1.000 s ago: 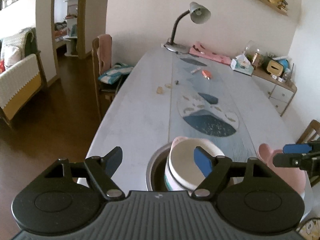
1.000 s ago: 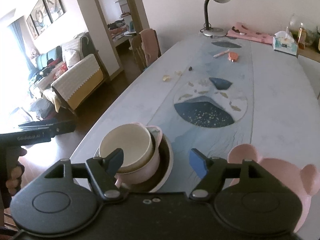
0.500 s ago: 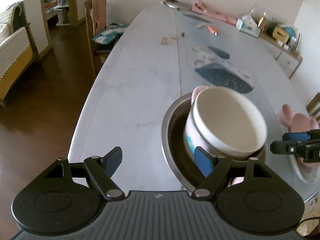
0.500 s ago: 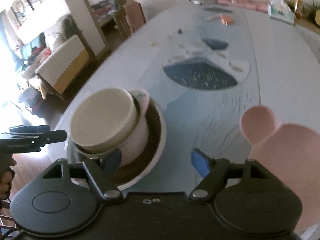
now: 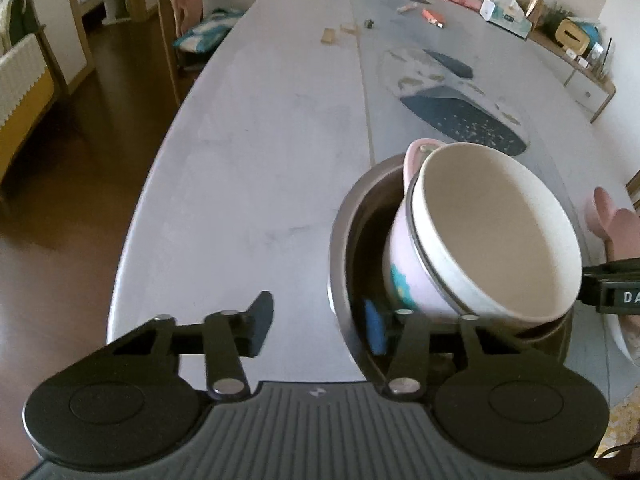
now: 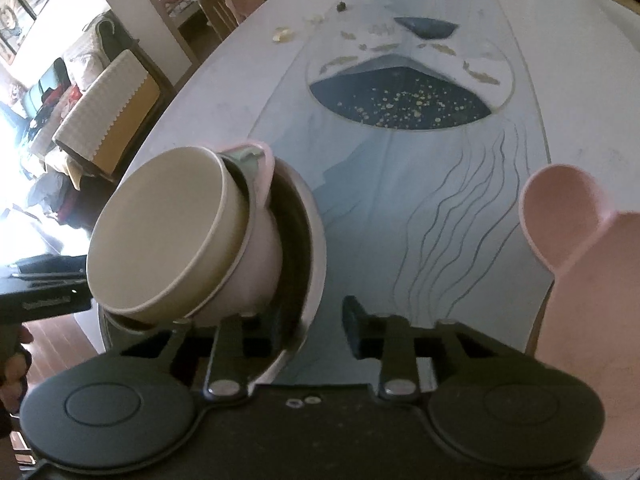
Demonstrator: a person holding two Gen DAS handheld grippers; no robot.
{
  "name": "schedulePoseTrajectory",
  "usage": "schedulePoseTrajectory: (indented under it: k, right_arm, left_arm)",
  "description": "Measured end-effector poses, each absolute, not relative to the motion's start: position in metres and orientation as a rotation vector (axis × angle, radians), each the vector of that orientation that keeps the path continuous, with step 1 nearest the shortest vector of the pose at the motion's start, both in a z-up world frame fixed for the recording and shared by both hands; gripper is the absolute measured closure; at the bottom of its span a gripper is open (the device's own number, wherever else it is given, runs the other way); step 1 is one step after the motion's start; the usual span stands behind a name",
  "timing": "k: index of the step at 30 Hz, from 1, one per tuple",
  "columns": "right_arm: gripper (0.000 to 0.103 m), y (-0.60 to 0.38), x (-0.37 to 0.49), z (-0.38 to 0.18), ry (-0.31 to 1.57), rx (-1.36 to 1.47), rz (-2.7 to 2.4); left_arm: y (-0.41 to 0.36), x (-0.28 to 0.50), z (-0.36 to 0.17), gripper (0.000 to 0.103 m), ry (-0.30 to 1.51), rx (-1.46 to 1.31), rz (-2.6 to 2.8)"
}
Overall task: Organize plates and bowls
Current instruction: 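Close both grippers on the steel bowl rim of the dish stack, then lift the whole dish stack with both grippers and carry it along the table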
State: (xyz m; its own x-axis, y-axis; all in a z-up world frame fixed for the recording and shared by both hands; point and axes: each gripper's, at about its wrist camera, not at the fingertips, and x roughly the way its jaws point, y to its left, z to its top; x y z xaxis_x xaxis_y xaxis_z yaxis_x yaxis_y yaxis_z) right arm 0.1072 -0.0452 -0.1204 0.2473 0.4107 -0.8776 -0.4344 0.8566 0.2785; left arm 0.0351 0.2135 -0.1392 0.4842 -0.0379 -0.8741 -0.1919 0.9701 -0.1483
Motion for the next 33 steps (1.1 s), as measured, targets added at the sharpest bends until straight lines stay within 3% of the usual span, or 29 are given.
schedulePoseTrajectory:
  k: [7, 18, 33]
  right_arm:
    - [0.090, -0.043, 0.108, -0.117, 1.203, -0.016, 0.575]
    - [0.090, -0.043, 0.105, -0.106, 1.186, -0.009, 0.523]
    - [0.090, -0.083, 0.099, -0.051, 1.061, 0.038, 0.498]
  left_arm:
    - [0.212, 0.038, -0.136, 0.089, 1.084, -0.295, 0.067]
    - [0.197, 0.037, -0.118, 0.090, 1.068, -0.260, 0.096]
    - [0.154, 0.048, -0.061, 0.091, 0.974, -0.201, 0.017]
